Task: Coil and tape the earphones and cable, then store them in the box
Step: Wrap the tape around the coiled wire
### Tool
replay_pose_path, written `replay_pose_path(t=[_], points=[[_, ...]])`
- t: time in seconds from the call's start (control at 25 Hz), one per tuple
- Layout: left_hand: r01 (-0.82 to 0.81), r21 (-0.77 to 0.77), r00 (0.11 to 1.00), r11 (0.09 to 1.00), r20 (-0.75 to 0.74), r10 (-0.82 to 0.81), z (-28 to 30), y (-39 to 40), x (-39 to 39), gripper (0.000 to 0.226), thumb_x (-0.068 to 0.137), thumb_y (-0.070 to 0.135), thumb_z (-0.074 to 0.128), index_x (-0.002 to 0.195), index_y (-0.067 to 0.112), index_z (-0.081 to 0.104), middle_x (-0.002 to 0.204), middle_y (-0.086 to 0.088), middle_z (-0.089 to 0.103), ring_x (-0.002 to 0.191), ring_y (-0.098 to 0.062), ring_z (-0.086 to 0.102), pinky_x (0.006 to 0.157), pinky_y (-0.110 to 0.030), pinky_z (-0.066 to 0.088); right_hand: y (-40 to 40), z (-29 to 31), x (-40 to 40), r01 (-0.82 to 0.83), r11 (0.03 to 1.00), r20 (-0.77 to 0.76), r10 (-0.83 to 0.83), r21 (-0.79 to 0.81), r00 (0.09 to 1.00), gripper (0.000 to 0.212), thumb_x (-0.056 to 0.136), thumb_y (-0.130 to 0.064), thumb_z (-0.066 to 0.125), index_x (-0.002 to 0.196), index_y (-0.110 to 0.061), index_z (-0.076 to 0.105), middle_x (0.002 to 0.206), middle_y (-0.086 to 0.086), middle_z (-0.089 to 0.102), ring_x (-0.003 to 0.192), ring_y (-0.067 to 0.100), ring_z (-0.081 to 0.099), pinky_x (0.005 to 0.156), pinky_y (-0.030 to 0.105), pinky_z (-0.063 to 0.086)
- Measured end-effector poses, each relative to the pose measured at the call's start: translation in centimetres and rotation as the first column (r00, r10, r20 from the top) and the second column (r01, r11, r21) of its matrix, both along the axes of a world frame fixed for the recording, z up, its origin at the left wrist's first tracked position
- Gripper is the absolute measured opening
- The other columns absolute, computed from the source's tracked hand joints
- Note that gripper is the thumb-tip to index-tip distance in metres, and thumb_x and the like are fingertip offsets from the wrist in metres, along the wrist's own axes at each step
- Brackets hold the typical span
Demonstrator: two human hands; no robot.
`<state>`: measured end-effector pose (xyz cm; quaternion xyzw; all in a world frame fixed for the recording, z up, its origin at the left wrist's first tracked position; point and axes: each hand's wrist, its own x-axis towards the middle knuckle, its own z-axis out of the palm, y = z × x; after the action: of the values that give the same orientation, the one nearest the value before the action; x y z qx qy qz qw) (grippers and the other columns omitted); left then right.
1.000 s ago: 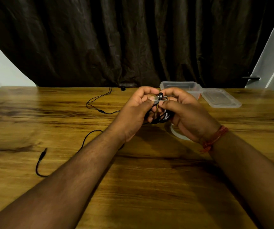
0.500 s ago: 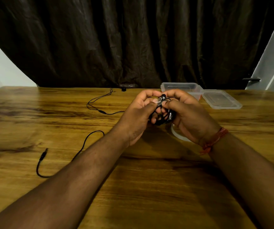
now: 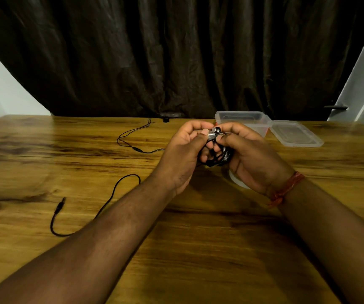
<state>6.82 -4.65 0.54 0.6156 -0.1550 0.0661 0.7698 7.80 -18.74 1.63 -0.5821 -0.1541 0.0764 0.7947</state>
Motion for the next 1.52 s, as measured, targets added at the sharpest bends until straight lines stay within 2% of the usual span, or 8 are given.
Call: replay_pose_path(t=[0.4, 0.52, 0.64, 0.76, 0.92, 1.04, 1.28, 1.52], points=[[-0.116, 0.105, 0.992, 0.988, 0.069, 0.109, -0.1, -0.2, 0.1, 0.018, 0.103, 0.010, 0.041, 0.106, 0.015, 0.059, 0.071, 0.002, 0.060, 0.058, 0.000, 0.052, 0.054, -0.015, 0.042, 0.1, -0.4, 0.4, 0.005, 0.999, 0.006, -0.005, -0.033, 1.000, 0.023, 0.094, 0.000, 0.049, 0.114, -0.003, 0.060, 0.087, 0.012, 0.068, 0.082, 0.021, 0.068, 0.073, 0.034, 0.058], [-0.162, 0.181, 0.980, 0.970, 0.143, 0.137, 0.1, 0.0, 0.0, 0.016, 0.104, 0.011, 0.041, 0.108, 0.016, 0.056, 0.071, 0.010, 0.058, 0.058, 0.004, 0.053, 0.053, -0.011, 0.042, -0.2, -0.3, 0.1, 0.069, 0.989, 0.131, -0.052, -0.129, 0.990, 0.034, 0.093, 0.000, 0.055, 0.124, -0.015, 0.055, 0.104, 0.011, 0.066, 0.088, 0.020, 0.069, 0.072, 0.034, 0.059], [-0.171, 0.186, 0.976, 0.968, 0.166, 0.141, 0.2, 0.1, 0.1, 0.014, 0.104, 0.010, 0.041, 0.110, 0.016, 0.052, 0.068, 0.014, 0.059, 0.059, 0.005, 0.055, 0.055, -0.012, 0.044, -0.3, -0.3, 0.1, 0.265, 0.921, 0.434, -0.122, -0.286, 0.893, 0.037, 0.091, 0.001, 0.060, 0.120, -0.020, 0.053, 0.119, 0.010, 0.056, 0.081, 0.017, 0.070, 0.070, 0.030, 0.058], [-0.196, 0.202, 0.967, 0.959, 0.202, 0.155, 0.0, 0.2, 0.4, 0.016, 0.103, 0.010, 0.042, 0.109, 0.023, 0.049, 0.069, 0.020, 0.062, 0.068, 0.004, 0.058, 0.066, -0.021, 0.051, -0.2, -0.9, 0.5, 0.426, 0.814, 0.620, -0.107, -0.395, 0.778, 0.025, 0.088, -0.009, 0.062, 0.108, -0.023, 0.055, 0.116, 0.005, 0.055, 0.081, 0.026, 0.070, 0.076, 0.048, 0.058], [-0.272, 0.293, 0.940, 0.917, 0.285, 0.188, -0.1, 0.2, 0.6, 0.018, 0.103, 0.013, 0.044, 0.116, 0.024, 0.046, 0.068, 0.022, 0.059, 0.072, 0.004, 0.055, 0.069, -0.020, 0.046, 0.2, -1.3, 0.2, 0.614, 0.687, 0.774, -0.118, -0.389, 0.623, 0.023, 0.085, -0.016, 0.070, 0.105, -0.017, 0.057, 0.113, -0.002, 0.051, 0.097, 0.007, 0.058, 0.079, 0.017, 0.051], [-0.280, 0.296, 0.940, 0.913, 0.279, 0.197, -0.2, 0.1, 0.7, 0.018, 0.103, 0.013, 0.044, 0.119, 0.022, 0.046, 0.065, 0.023, 0.057, 0.074, 0.001, 0.056, 0.074, -0.028, 0.047, 0.3, -1.4, 0.5, 0.755, 0.560, 0.880, -0.093, -0.341, 0.466, 0.014, 0.085, -0.018, 0.069, 0.096, -0.014, 0.062, 0.107, 0.000, 0.050, 0.097, 0.009, 0.051, 0.083, 0.021, 0.045], [-0.250, 0.207, 0.959, 0.946, 0.190, 0.212, -0.7, -0.1, 1.1, 0.018, 0.103, 0.016, 0.044, 0.115, 0.028, 0.050, 0.076, 0.014, 0.063, 0.077, -0.002, 0.060, 0.074, -0.032, 0.047, 0.4, -1.2, 0.4, 0.684, 0.638, 0.817, -0.147, -0.352, 0.558, 0.008, 0.085, -0.015, 0.069, 0.087, -0.020, 0.063, 0.095, -0.004, 0.054, 0.085, 0.008, 0.053, 0.074, 0.023, 0.045], [-0.218, 0.122, 0.974, 0.968, 0.094, 0.208, -0.9, -0.1, 1.3, 0.020, 0.102, 0.015, 0.044, 0.109, 0.031, 0.054, 0.072, 0.017, 0.062, 0.070, -0.004, 0.056, 0.072, -0.035, 0.043, 0.3, -0.7, 0.2, 0.785, 0.485, 0.912, 0.068, -0.384, 0.404, 0.006, 0.086, -0.020, 0.064, 0.087, -0.018, 0.058, 0.091, -0.005, 0.057, 0.090, 0.013, 0.046, 0.072, 0.026, 0.036]])
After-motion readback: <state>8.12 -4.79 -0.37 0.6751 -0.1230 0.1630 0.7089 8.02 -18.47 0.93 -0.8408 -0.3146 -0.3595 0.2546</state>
